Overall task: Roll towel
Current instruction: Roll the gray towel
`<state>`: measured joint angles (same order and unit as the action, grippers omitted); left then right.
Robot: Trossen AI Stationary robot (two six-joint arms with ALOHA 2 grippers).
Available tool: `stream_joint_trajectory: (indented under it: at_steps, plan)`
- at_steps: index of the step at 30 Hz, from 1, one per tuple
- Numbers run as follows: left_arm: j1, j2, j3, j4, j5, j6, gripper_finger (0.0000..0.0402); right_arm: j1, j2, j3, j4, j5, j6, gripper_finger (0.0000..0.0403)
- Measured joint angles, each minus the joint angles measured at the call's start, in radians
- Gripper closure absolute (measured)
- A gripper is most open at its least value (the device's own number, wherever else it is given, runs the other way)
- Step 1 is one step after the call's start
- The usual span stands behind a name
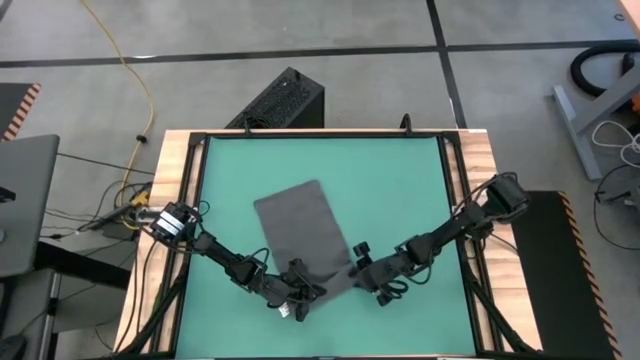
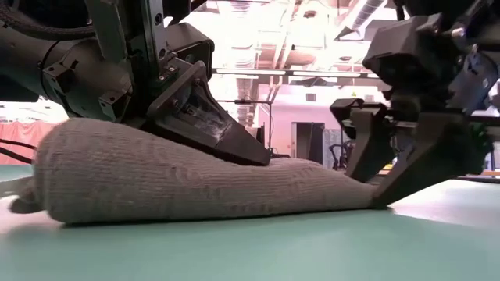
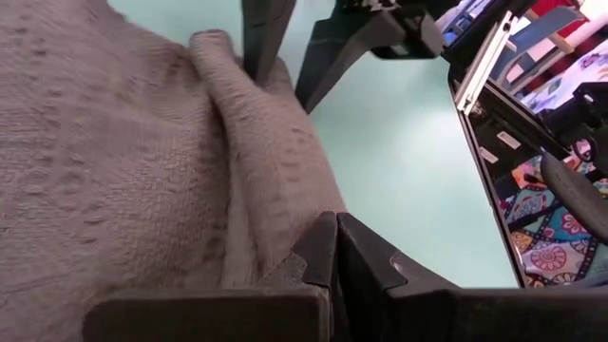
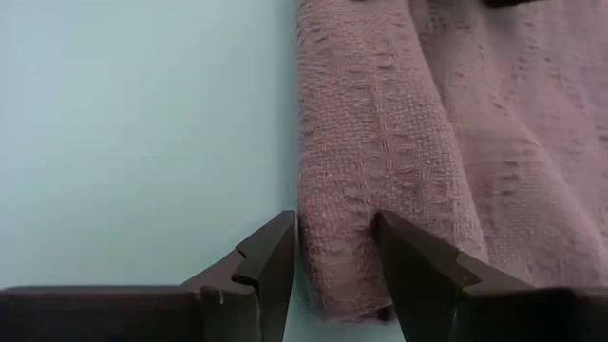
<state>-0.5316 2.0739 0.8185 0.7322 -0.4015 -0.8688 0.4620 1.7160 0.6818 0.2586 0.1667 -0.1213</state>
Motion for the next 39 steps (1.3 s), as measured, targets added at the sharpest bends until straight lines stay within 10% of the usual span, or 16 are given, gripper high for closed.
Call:
stream_joint_trajectory:
  at_steps: [7, 16, 39]
  plan:
    - [0.005, -0.048, -0.003, -0.019, 0.037, 0.040, 0.0401, -0.006, 0.085, 0.002, 0.032, 0.050, -0.055, 0.0249]
    - [0.040, -0.158, -0.005, -0.177, 0.050, 0.071, 0.0401, -0.009, 0.081, 0.003, -0.016, -0.057, 0.116, 0.0382]
    - [0.058, -0.421, -0.003, -0.550, 0.048, 0.089, 0.0288, -0.004, -0.016, -0.003, -0.170, -0.242, 0.414, 0.0380]
